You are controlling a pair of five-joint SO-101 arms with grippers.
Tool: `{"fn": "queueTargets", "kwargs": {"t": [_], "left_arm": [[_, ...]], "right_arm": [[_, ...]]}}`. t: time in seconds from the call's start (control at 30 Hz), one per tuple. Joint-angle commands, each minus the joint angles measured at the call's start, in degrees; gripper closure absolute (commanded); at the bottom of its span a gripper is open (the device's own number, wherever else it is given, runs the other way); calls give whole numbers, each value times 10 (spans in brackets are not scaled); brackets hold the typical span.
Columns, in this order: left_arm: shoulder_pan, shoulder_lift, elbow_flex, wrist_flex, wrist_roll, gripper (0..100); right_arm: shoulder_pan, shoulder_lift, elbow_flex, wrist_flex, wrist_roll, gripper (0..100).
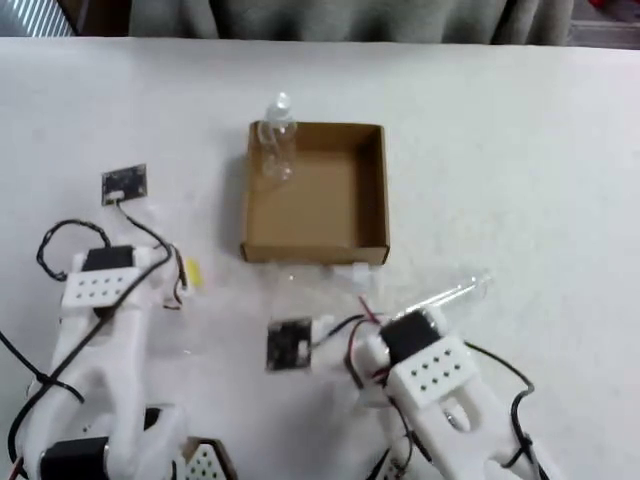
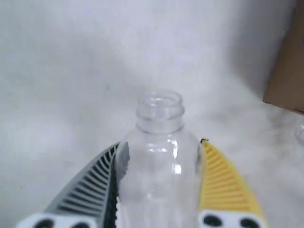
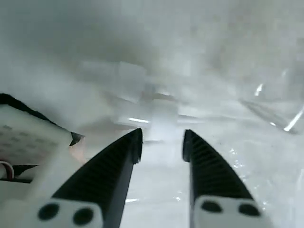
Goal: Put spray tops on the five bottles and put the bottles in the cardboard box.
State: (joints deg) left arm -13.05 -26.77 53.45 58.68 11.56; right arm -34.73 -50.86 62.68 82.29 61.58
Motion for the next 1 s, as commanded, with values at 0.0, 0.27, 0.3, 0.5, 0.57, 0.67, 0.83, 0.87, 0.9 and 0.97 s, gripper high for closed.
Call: {"fn": "queueTargets", "kwargs": {"t": [0.0,0.27,0.3,0.5,0.57,0.67,0.83,0.87,0.9,0.97], "left_arm": [[-43,-22,-29,-15,-6,980],[-82,-22,-40,-15,-6,980],[-82,-22,-40,-15,-6,980],[-82,-22,-40,-15,-6,980],[-82,-22,-40,-15,-6,980],[-82,-22,-40,-15,-6,980],[-82,-22,-40,-15,-6,980],[-82,-22,-40,-15,-6,980],[-82,-22,-40,-15,-6,980],[-82,-22,-40,-15,-6,980]], "right_arm": [[-45,-51,18,8,45,774],[-89,-43,45,5,198,733],[-95,-30,45,6,215,724],[-145,36,59,-22,232,731],[-163,58,76,-47,229,732],[-167,94,88,-87,227,732],[-168,125,88,-146,179,734],[-168,129,88,-151,177,738],[-168,131,88,-152,176,752],[-168,132,88,-153,174,805]]}}
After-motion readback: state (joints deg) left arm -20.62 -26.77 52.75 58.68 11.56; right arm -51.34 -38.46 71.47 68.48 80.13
